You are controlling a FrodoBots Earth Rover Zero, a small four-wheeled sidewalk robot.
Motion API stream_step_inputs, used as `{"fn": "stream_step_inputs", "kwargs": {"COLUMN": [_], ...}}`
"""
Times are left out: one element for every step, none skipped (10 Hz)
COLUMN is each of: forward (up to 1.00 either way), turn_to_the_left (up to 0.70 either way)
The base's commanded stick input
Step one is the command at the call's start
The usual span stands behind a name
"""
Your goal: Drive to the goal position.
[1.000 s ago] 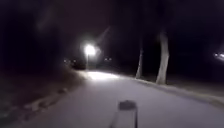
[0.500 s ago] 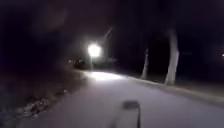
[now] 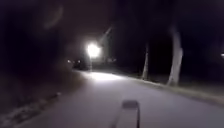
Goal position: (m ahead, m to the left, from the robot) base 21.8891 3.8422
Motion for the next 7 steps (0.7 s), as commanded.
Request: {"fn": "stream_step_inputs", "kwargs": {"forward": [0.7, 0.7, 0.7, 0.7, 0.7, 0.7, 0.7], "turn_to_the_left": [0.0, 0.0, 0.0, 0.0, 0.0, 0.12, 0.28]}}
